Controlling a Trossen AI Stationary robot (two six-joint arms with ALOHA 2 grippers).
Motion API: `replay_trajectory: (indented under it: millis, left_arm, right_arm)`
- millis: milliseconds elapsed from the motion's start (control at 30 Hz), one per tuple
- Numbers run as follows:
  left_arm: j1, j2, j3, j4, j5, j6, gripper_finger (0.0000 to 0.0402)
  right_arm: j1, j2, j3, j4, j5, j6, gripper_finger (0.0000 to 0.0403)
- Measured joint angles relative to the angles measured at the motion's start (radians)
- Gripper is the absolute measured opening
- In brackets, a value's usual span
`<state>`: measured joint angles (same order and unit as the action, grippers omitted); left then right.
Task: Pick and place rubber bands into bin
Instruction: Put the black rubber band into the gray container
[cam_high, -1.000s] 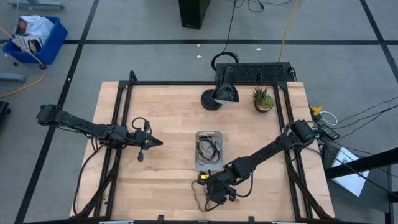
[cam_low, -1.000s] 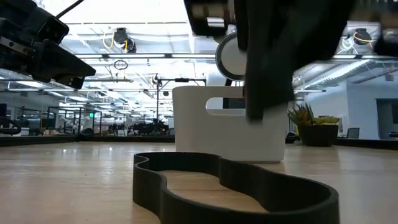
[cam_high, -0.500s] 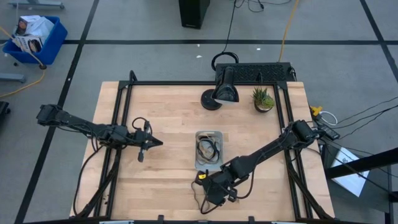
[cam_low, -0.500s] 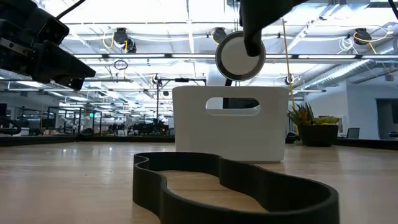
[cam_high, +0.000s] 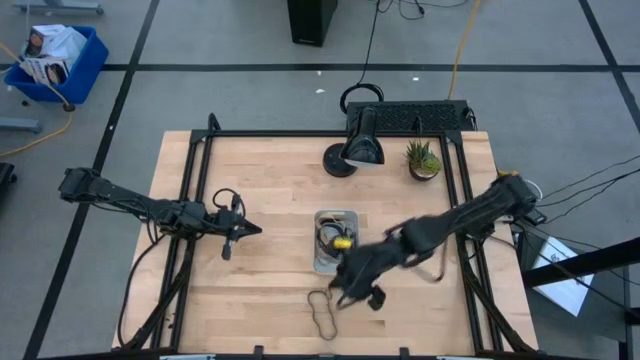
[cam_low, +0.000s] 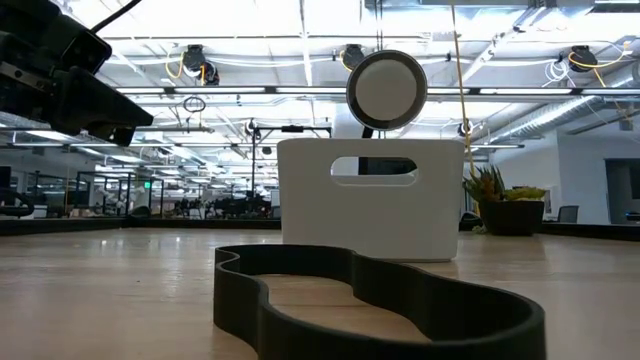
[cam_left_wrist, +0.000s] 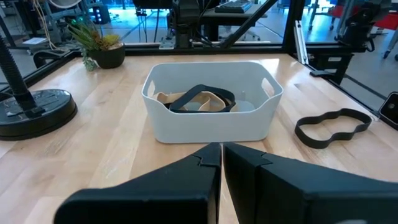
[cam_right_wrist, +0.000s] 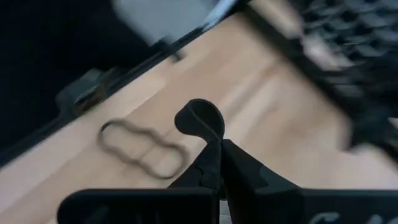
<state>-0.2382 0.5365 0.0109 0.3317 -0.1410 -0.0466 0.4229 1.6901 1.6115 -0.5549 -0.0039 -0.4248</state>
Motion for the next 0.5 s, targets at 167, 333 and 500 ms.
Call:
replay_trajectory:
  millis: [167,333,500]
  left_arm:
    - [0.0,0.0,0.0,0.0,0.0,-0.006,0.0026]
    - [0.0,0.0,0.0,0.0,0.0,-0.007,0.0026]
    - [0.0,0.0,0.0,-0.006,0.0,-0.007,0.0026]
  right_arm:
    - [-0.046,-0.179,-0.048,0.02,0.089,0.091,0.0]
    - [-0.121,-0.417,-0.273,0.244,0.11,0.202,0.0]
    - [-0.179,-0.662,-0.544,0.415,0.144,0.328,0.0]
